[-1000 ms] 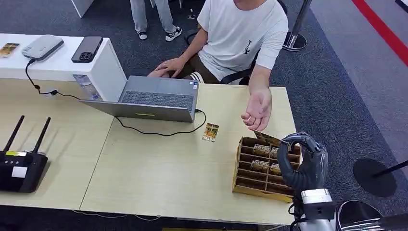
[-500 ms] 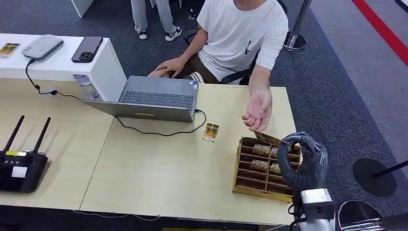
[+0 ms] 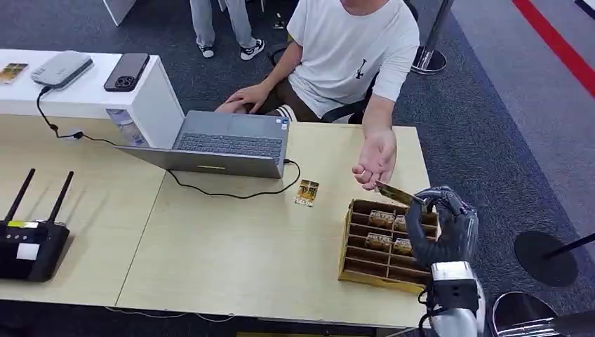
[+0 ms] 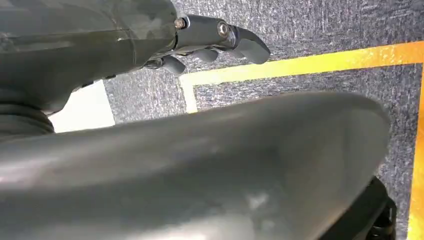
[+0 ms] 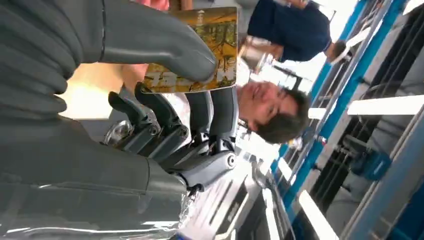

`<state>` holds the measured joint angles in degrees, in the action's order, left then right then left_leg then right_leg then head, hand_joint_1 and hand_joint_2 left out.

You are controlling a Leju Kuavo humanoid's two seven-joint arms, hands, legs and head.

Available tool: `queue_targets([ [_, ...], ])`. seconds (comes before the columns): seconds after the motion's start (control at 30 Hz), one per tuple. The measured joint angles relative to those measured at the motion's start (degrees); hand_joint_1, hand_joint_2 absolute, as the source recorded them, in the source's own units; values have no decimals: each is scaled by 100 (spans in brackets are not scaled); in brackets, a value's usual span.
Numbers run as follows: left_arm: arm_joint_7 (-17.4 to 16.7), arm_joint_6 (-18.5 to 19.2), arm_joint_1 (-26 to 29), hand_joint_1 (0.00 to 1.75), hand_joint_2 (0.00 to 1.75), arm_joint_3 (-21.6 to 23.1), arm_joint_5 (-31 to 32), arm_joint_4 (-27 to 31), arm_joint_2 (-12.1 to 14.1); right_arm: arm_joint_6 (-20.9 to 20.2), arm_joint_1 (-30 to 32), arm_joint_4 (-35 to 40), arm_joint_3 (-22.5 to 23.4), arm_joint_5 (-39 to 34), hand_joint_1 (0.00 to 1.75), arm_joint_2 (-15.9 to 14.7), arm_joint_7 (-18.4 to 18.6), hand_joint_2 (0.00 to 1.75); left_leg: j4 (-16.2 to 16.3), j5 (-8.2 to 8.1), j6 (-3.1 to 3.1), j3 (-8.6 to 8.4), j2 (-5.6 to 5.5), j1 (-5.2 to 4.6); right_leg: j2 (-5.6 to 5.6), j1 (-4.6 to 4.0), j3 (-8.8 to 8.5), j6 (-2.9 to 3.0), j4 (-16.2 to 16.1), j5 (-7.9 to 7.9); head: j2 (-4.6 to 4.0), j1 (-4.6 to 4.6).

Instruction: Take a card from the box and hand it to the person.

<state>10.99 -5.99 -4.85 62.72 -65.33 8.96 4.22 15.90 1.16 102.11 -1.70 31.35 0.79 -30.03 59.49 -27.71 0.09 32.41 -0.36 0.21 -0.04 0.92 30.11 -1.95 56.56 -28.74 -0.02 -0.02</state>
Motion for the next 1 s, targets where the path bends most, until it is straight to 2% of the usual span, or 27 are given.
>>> queue_targets([
  [0.2,-17,2,-5,0,0,73,0,0,0,402,-243,-522,4,371,162,46,24,175,0,0,0,2,-4,0,-1,0,1,0,0,0,0,0],
  [0.4,-24,2,-18,0,0,118,0,0,0,513,-469,-916,4,426,162,74,83,175,0,0,0,5,-6,0,-3,0,2,0,0,0,0,0],
  [0.67,-50,0,-22,0,0,195,0,0,0,1154,-686,-1482,-4,1058,162,125,223,175,0,0,0,5,-7,0,-3,0,2,0,1,0,0,0],
  [1.0,-50,0,-22,0,0,204,-2,0,0,1285,-846,-1807,-35,1184,162,201,243,175,0,0,0,5,-7,0,-3,0,2,0,1,0,0,0],
])
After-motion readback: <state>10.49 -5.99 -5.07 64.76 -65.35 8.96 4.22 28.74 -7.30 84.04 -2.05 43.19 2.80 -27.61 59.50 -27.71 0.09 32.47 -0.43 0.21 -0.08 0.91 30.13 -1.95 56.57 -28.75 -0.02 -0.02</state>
